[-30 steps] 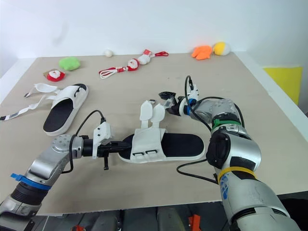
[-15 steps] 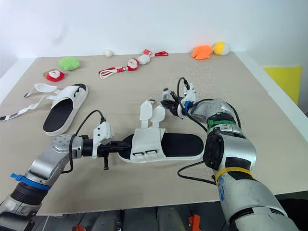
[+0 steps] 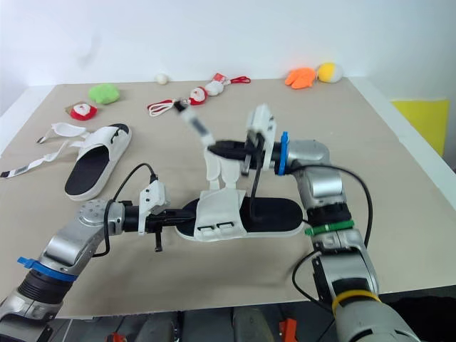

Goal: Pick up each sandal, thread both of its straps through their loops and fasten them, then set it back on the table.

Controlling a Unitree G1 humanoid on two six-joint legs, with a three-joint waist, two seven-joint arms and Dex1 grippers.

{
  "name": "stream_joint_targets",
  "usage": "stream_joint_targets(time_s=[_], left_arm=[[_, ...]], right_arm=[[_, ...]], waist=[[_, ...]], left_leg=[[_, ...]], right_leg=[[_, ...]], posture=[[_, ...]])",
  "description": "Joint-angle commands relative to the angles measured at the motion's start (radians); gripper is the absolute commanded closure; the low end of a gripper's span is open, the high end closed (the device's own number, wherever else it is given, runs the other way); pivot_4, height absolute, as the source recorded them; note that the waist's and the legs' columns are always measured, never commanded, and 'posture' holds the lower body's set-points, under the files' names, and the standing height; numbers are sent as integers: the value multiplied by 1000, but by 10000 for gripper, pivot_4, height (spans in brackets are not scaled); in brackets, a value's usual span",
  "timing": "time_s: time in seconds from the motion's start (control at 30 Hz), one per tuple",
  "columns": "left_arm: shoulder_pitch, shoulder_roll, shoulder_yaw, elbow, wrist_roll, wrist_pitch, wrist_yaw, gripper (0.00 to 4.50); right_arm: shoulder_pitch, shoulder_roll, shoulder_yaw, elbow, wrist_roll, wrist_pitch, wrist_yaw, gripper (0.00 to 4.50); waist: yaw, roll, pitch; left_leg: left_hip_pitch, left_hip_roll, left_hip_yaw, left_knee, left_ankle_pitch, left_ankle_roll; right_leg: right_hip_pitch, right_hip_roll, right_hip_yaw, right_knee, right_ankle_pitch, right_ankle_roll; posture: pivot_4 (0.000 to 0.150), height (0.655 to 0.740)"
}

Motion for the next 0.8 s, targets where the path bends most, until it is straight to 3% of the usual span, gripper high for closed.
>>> stream_joint_targets(time_s=[0.03,0.23,0.33,0.37,0.43,0.63,0.73,0.8], left_arm=[[15,10,-29,23,35,25,4,45000],[14,9,-32,22,34,28,1,45000],[17,13,-31,18,31,29,-2,45000],[19,14,-31,16,31,30,-3,45000],[19,15,-32,13,31,33,-3,45000],[26,15,-35,5,28,37,-6,45000],[27,17,-35,4,27,39,-10,45000],[26,19,-34,6,26,40,-16,45000]], right_arm=[[51,-44,58,3,-83,-469,99,44542],[-36,-65,140,229,-199,-1025,66,44542],[-77,-76,166,286,-199,-1124,24,44542],[-83,-92,181,275,-180,-1138,14,37857],[-89,-125,212,248,-153,-1176,-11,30004],[-45,-254,268,107,-107,-1157,-81,850],[29,-332,262,-11,-43,-1040,-106,850],[120,-391,231,-143,82,-826,-137,850]], waist=[[-1,0,0],[-3,0,0],[-3,0,0],[-2,0,0],[-1,0,0],[5,0,0],[14,-1,0],[19,-1,0]], left_leg=[[0,0,0,0,0,0],[4,0,2,0,1,0],[4,0,2,0,1,0],[4,0,2,0,1,0],[4,0,2,-1,1,0],[4,-1,2,-5,1,0],[5,-1,2,-7,1,0],[6,-1,2,-10,1,0]], right_leg=[[0,0,0,0,0,0],[2,-1,1,0,0,-4],[2,-1,1,0,0,-4],[2,-1,1,0,0,-5],[2,-1,1,0,-1,-6],[2,-1,2,0,-3,-9],[2,-1,2,0,-4,-11],[1,-1,2,0,-5,-11]], posture=[[1500,7400],[1500,7400],[1500,7400],[1500,7400],[1500,7400],[1500,7400],[1500,7400],[1500,7400]])
